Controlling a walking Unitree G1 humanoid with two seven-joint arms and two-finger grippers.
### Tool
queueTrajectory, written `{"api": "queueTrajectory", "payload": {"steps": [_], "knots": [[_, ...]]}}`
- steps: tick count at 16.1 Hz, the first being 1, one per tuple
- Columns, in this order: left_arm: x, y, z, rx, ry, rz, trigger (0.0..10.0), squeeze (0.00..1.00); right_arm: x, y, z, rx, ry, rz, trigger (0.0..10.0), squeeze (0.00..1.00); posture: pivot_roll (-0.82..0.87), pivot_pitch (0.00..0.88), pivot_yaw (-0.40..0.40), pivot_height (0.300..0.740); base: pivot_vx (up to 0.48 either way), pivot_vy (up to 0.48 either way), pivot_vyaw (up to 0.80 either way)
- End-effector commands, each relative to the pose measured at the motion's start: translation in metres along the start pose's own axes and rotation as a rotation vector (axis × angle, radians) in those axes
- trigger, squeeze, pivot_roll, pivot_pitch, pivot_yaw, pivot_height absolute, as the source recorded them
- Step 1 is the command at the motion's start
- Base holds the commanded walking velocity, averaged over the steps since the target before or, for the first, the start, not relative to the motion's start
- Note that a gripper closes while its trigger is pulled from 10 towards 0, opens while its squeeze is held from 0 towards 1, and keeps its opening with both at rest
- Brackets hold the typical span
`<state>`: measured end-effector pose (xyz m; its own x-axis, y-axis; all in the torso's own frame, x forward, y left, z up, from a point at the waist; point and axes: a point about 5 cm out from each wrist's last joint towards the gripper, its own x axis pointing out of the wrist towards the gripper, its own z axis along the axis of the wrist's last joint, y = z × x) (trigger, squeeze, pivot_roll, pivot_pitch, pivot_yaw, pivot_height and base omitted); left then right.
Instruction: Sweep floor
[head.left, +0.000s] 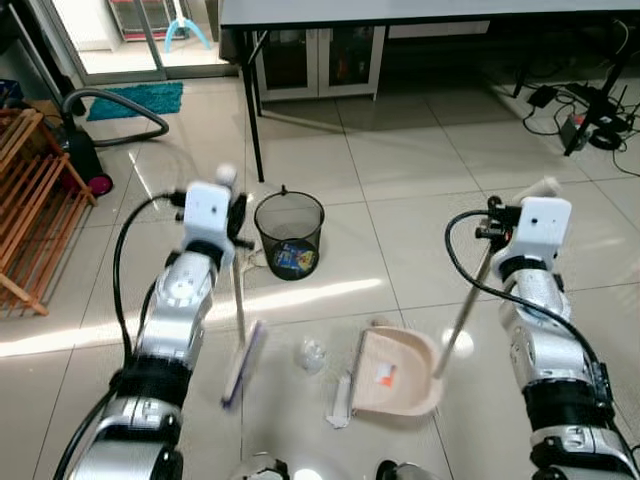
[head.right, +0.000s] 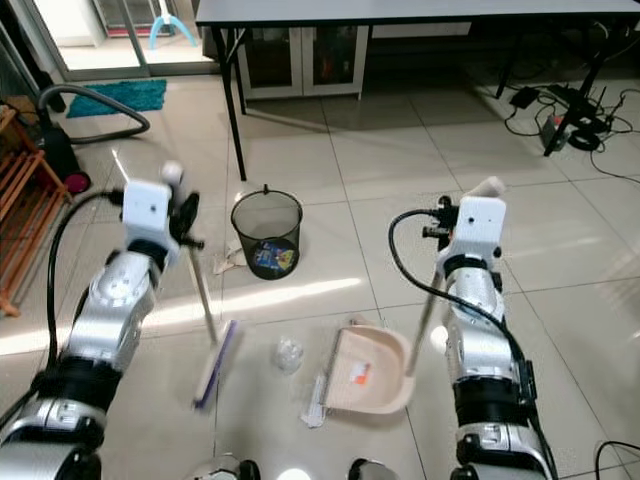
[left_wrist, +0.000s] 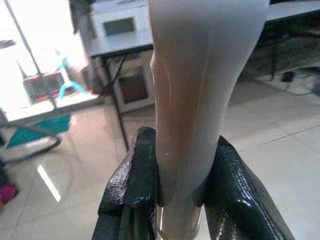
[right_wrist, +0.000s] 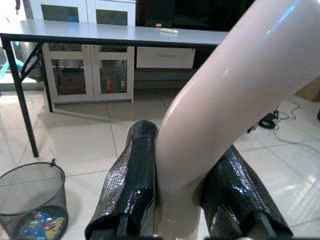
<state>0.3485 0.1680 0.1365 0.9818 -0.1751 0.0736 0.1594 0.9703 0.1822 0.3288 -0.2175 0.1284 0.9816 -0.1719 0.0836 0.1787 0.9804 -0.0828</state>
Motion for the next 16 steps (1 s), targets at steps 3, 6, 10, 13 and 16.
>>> {"api": "queueTrajectory", "payload": {"steps": [3,6,10,13,16], "knots": [[0.004,-0.011,0.004,0.008,-0.051,-0.103,10.0,0.0,0.002,0.002,0.007,0.015,-0.037,0.002,10.0,0.0,0.0,0.094,0.057,0.74,0.0,0.0,0.0],[0.005,-0.012,0.004,-0.007,-0.051,-0.117,10.0,0.0,-0.001,0.005,0.007,0.05,-0.049,0.007,10.0,0.0,-0.01,0.107,0.057,0.74,0.0,0.0,0.0],[-0.002,-0.005,-0.004,-0.026,-0.018,-0.049,10.0,0.0,-0.007,0.009,0.008,0.072,-0.059,0.023,10.0,0.0,-0.01,0.104,0.051,0.74,0.0,0.0,0.0],[-0.009,-0.003,0.001,-0.024,-0.036,-0.021,10.0,0.0,-0.015,0.016,0.01,0.121,-0.055,0.047,10.0,0.0,0.0,0.105,0.061,0.74,0.0,0.0,0.0],[-0.012,-0.005,-0.001,-0.059,-0.035,0.019,10.0,0.0,-0.018,0.02,0.007,0.149,-0.046,0.042,10.0,0.0,0.01,0.096,0.066,0.74,0.0,0.0,0.0]]}}
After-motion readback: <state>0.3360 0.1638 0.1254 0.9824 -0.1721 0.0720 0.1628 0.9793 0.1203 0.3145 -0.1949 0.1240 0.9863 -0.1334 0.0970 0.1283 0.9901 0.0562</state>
